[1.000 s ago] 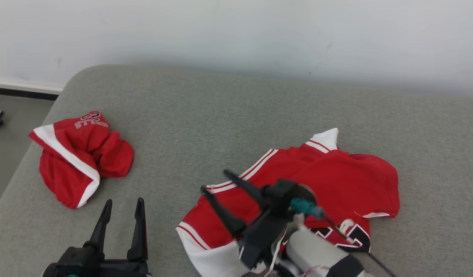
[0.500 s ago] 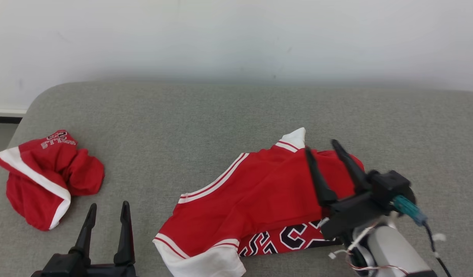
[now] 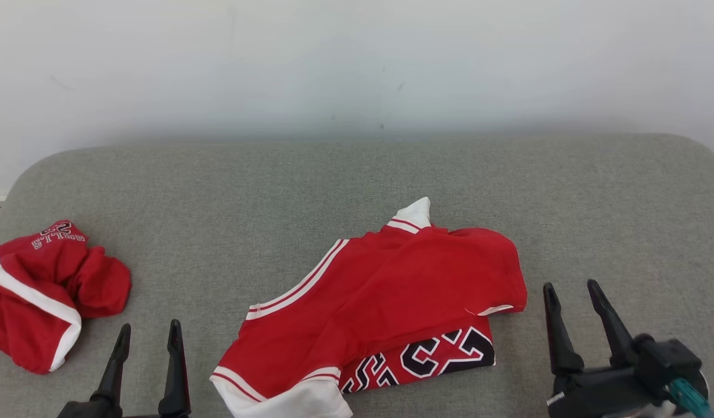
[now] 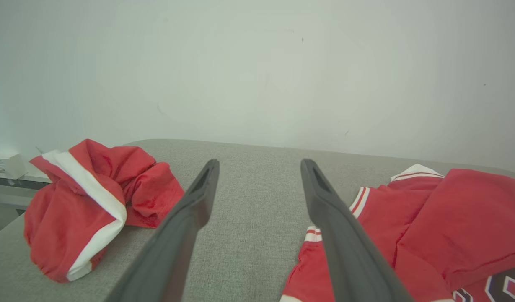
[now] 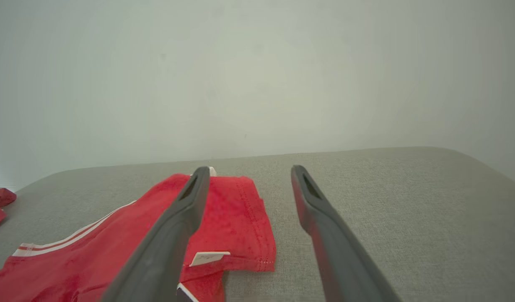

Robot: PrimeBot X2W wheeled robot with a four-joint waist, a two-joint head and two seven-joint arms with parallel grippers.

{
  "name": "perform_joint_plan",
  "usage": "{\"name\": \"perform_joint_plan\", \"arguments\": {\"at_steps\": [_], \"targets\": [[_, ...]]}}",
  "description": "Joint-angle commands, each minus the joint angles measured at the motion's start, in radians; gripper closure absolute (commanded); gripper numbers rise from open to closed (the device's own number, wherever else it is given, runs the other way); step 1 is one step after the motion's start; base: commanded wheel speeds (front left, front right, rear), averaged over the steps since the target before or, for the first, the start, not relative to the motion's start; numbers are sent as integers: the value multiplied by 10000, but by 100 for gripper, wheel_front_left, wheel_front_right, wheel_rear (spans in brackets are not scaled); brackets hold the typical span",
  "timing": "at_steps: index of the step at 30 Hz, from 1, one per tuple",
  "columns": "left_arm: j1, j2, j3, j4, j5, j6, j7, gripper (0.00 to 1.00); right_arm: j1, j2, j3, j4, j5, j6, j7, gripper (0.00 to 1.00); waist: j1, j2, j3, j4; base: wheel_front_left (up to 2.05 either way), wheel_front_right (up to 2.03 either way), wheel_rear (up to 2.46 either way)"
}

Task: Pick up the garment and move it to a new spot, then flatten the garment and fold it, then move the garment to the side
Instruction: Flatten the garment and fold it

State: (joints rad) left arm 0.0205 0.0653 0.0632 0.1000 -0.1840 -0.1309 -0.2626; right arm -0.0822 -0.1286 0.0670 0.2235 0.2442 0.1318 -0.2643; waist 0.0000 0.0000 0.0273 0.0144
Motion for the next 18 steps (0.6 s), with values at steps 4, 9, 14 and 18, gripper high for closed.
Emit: {"name": "perform_joint_plan", "arguments": {"at_steps": [4,9,14,18], "targets": [[232,-1,66,-68,93,15,-33,0,537,149,-226,-305,-100,-23,0,0,0,0,13,-69,0,0,0],[262,-25,159,-54,134,15,-33,0,656,238,-209,-377,-176,-23,0,0,0,0,52,-191,0,0,0],[-447,294,-161,11,177,15,-33,0,354,295,-116,-355,-171,-23,0,0,0,0,267,-326,0,0,0],[-1564,956,-730,223,50,15,-33,0,165,329,-66,-277,-121,-23,0,0,0,0,510,-534,0,0,0]]}}
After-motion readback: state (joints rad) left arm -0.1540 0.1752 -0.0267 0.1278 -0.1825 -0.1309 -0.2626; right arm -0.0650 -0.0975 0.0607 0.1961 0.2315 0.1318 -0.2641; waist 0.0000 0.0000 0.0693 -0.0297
